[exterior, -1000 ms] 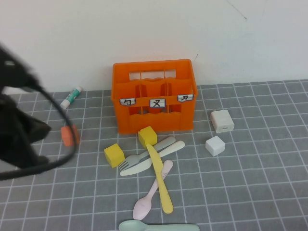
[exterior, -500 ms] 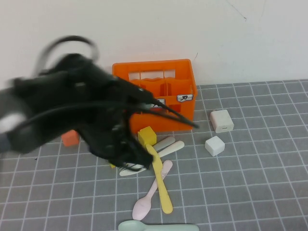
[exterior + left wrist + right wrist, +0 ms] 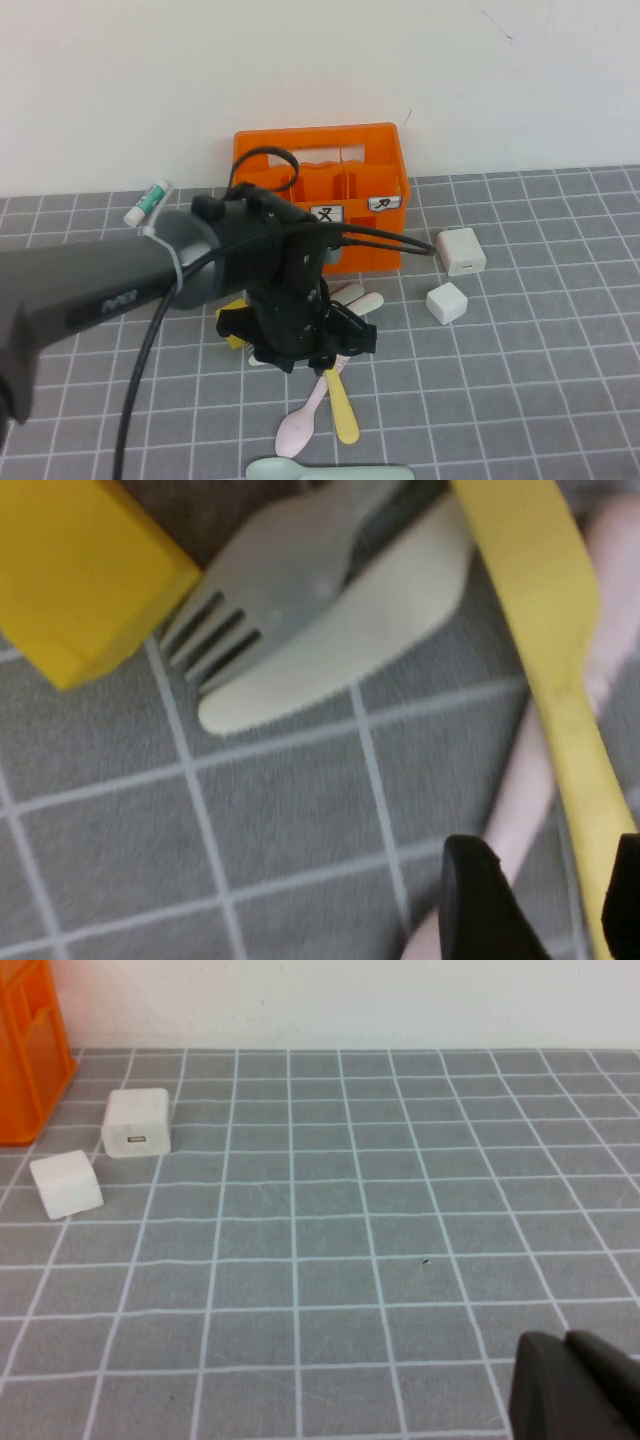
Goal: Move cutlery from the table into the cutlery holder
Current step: Pick up the knife
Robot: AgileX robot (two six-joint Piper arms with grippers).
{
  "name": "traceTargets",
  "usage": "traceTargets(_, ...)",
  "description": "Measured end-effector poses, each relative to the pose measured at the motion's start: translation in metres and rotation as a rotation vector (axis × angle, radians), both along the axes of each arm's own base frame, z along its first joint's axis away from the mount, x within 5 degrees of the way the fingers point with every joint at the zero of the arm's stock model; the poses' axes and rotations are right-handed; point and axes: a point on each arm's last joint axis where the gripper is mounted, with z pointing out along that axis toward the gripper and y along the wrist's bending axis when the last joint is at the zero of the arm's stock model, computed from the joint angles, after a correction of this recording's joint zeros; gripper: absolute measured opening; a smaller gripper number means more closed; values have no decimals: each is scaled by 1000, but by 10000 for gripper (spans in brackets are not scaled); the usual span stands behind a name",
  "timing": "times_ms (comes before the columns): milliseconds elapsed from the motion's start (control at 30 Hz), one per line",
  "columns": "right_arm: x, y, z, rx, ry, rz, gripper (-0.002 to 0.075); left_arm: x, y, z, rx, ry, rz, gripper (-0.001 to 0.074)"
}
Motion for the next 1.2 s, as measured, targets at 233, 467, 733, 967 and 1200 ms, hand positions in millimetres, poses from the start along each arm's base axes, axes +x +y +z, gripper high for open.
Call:
traceTargets(233,0,0,0,0,0,0,-3,11,-10,-16,-98,-37,117,255)
traceTargets(467,0,0,0,0,0,0,-3,16,-13,-26,-128,-60,159,256)
traceTargets(733,0,0,0,0,0,0,-3,20,-11,-29,-87,-89,154,258)
traceTargets(967,0,0,0,0,0,0,-3,20,-10,-29,-83,-93,151,259)
traceTargets(1200,0,0,0,0,0,0,-3,19,-10,-29,-85,-81,159,259)
